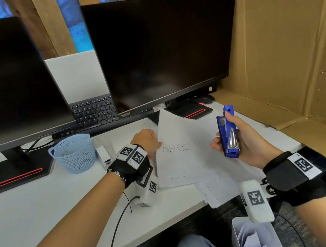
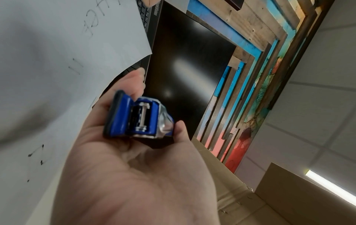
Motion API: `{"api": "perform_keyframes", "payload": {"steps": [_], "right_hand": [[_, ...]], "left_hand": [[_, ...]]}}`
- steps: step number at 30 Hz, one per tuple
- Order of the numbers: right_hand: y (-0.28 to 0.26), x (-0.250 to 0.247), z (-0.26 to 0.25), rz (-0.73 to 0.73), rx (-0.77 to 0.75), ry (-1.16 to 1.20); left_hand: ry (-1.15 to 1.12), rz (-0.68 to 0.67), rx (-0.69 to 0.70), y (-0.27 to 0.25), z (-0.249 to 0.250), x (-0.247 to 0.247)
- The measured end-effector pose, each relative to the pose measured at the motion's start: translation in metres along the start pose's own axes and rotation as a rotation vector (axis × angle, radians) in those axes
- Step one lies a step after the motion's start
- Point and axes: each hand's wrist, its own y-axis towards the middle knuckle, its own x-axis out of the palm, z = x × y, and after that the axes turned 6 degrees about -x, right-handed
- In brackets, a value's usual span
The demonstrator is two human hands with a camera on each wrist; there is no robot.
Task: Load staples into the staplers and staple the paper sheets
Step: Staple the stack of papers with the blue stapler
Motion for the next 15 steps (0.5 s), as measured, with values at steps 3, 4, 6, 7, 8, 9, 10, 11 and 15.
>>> {"api": "perform_keyframes", "payload": {"steps": [3, 4, 6, 7, 8, 9, 10, 11, 15], "right_hand": [[0.001, -0.002, 0.0, 0.001, 0.01, -0.002], [0.001, -0.002, 0.0, 0.003, 0.019, -0.009], [0.002, -0.002, 0.002, 0.01, 0.033, -0.025], [0.002, -0.001, 0.004, 0.012, 0.04, -0.033], [0.001, 0.0, 0.005, 0.012, 0.051, -0.044], [0.001, 0.001, 0.006, 0.011, 0.065, -0.058], [0.0, 0.003, 0.007, 0.009, 0.082, -0.073], [0.0, 0.005, 0.01, 0.003, 0.096, -0.091], [0.001, 0.012, 0.021, -0.047, 0.117, -0.195]], "left_hand": [[-0.008, 0.039, -0.016, 0.002, -0.007, -0.012], [-0.016, 0.042, -0.018, 0.004, -0.011, -0.015], [-0.064, 0.028, -0.045, 0.007, -0.02, -0.022], [-0.095, 0.02, -0.063, 0.01, -0.024, -0.024], [-0.141, 0.018, -0.076, 0.012, -0.027, -0.026], [-0.207, 0.014, -0.099, 0.01, -0.028, -0.027], [-0.27, -0.002, -0.128, 0.009, -0.029, -0.027], [-0.326, -0.025, -0.172, 0.009, -0.029, -0.027], [-0.482, -0.192, -0.305, 0.005, -0.033, -0.029]]}}
